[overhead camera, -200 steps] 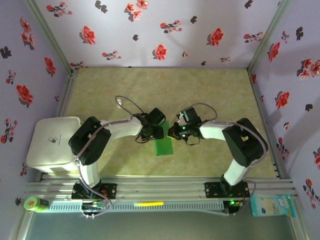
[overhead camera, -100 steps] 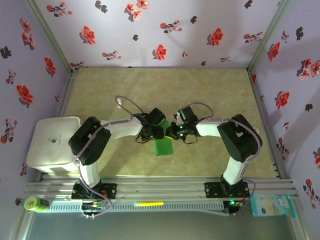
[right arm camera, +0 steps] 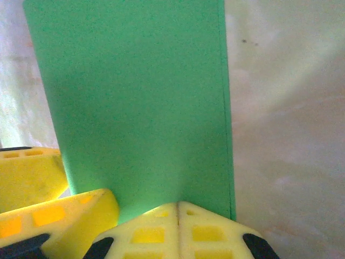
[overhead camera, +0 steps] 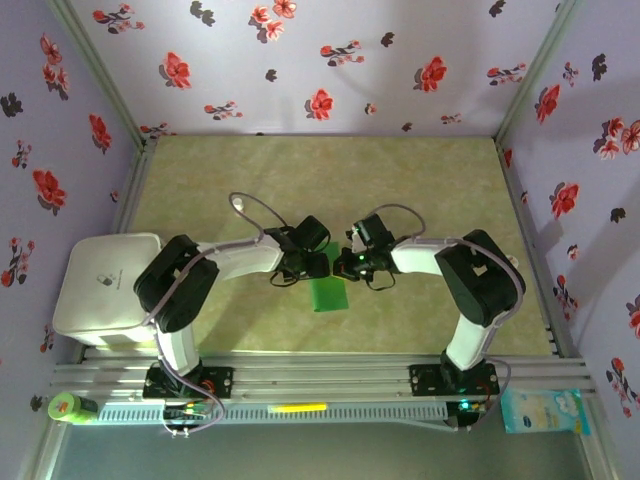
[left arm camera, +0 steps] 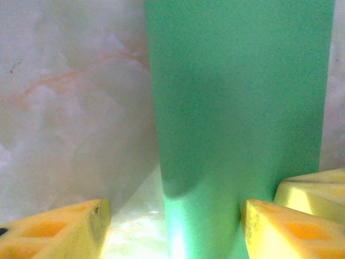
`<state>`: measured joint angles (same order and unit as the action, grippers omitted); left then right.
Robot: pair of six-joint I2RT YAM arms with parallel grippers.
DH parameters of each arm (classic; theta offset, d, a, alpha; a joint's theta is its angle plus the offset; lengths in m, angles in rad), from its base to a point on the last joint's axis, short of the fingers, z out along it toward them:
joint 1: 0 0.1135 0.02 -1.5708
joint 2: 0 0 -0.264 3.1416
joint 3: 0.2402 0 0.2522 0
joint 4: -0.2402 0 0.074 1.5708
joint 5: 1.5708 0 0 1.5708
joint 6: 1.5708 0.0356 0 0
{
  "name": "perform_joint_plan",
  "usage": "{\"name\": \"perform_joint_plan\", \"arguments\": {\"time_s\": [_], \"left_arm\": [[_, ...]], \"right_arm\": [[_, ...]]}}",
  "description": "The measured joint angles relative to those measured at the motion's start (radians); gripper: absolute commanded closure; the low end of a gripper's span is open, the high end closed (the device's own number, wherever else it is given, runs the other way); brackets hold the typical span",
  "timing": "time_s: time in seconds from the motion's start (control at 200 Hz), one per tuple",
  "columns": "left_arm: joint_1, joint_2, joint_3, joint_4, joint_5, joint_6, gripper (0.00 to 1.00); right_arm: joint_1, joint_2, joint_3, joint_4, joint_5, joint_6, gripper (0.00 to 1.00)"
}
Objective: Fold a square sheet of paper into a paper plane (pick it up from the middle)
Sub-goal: Hold the square sheet of paper at the center of the table.
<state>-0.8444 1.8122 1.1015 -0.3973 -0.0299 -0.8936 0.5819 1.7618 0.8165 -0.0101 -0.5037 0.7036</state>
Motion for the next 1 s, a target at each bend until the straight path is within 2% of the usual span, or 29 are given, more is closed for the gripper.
{"name": "perform_joint_plan", "arguments": {"time_s": [0.2,0.285,0.385,0.505,0.545,0.755,1.0], "left_arm": [[0.007,-0.128,-0.049,0.05,0.006,0.011,0.29],[0.015,-0.213,-0.071,0.079,0.009,0.01,0.34],[0.035,-0.291,-0.116,0.142,0.035,0.006,0.53],[0.064,-0.33,-0.208,0.267,0.114,0.006,0.86],[0.073,-0.331,-0.242,0.317,0.15,-0.006,1.0],[0.092,-0.282,-0.344,0.57,0.314,-0.06,1.0],[0.092,-0.171,-0.352,0.756,0.406,-0.114,1.0]], "right_arm": [[-0.002,-0.022,0.001,-0.049,0.038,-0.04,1.0],[-0.01,-0.029,0.006,-0.078,0.048,-0.059,1.0],[-0.022,-0.033,0.014,-0.11,0.056,-0.08,1.0],[-0.035,-0.041,0.02,-0.145,0.064,-0.103,1.0],[-0.04,-0.041,0.021,-0.152,0.064,-0.107,1.0],[-0.043,-0.042,0.023,-0.157,0.064,-0.11,1.0],[-0.043,-0.042,0.022,-0.157,0.066,-0.11,1.0]]}}
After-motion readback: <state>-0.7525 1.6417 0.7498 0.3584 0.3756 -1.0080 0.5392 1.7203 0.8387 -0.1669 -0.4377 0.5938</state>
